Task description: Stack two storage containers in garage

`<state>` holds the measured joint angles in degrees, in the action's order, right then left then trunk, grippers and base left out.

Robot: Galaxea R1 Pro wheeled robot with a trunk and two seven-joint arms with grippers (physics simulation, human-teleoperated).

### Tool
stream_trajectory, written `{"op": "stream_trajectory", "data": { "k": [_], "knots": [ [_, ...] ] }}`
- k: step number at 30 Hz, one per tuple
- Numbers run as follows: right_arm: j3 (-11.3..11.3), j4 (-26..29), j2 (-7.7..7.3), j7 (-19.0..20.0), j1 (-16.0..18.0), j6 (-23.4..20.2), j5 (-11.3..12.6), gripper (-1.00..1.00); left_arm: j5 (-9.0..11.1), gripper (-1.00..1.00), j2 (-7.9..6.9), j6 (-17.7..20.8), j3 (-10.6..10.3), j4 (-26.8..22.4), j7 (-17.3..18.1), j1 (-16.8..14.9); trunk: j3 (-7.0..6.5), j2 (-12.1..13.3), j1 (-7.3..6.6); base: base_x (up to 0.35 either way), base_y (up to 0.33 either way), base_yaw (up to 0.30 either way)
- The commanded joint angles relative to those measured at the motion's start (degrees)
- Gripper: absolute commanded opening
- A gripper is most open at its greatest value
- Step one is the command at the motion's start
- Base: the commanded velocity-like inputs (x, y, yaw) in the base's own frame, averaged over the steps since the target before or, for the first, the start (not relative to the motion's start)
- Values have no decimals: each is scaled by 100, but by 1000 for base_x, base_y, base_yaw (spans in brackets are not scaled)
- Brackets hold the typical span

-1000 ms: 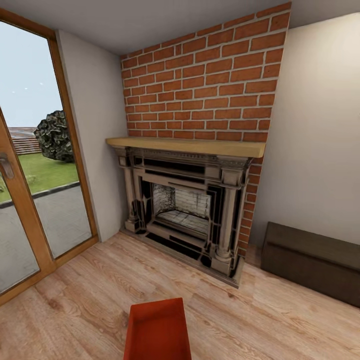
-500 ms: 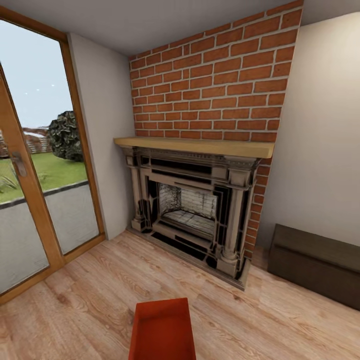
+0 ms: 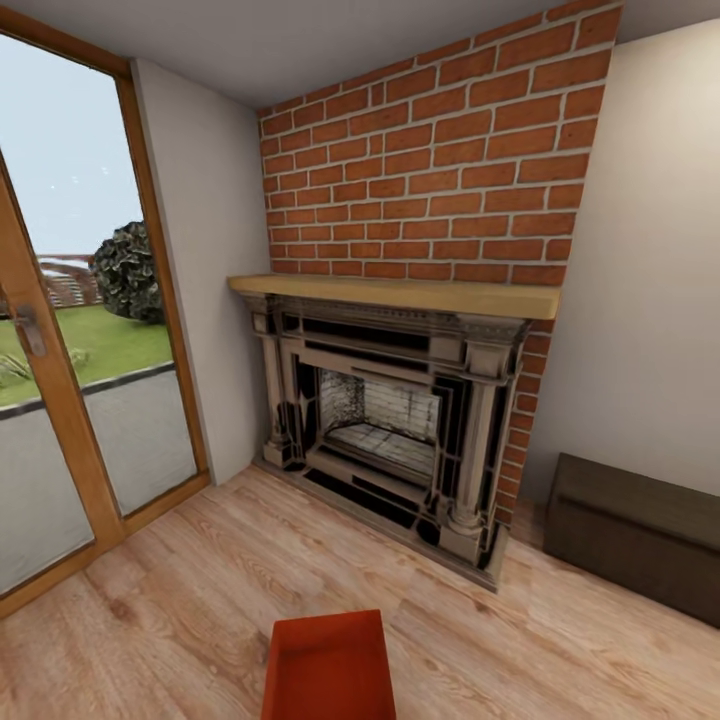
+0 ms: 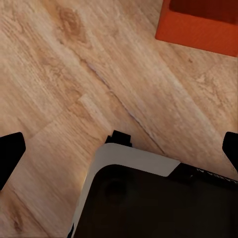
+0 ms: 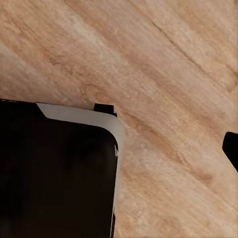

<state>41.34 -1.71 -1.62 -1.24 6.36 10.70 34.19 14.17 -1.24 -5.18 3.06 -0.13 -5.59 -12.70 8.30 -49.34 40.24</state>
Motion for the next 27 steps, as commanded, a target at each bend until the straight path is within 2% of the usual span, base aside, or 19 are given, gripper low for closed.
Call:
{"op": "stream_trajectory", "data": {
  "k": [1, 7, 15, 27],
  "knots": [
    [44, -14, 7, -7, 6, 26, 29, 100, 6, 100, 1, -18, 28, 4, -4, -4, 8, -5, 4, 300, 111, 0],
    [39, -14, 16, -16, 6, 28, 26, 100, 6, 100, 1, -18, 28, 4, -4, -4, 8, -5, 4, 277, 101, 9],
    [40, -14, 13, -17, 6, 37, 26, 100, 6, 100, 1, -18, 28, 4, -4, -4, 8, -5, 4, 30, 10, 197],
    [91, -14, -10, -6, 6, 22, 7, 100, 6, 100, 1, -18, 28, 4, -4, -4, 8, -5, 4, 1, 0, 16]
  ]
}}
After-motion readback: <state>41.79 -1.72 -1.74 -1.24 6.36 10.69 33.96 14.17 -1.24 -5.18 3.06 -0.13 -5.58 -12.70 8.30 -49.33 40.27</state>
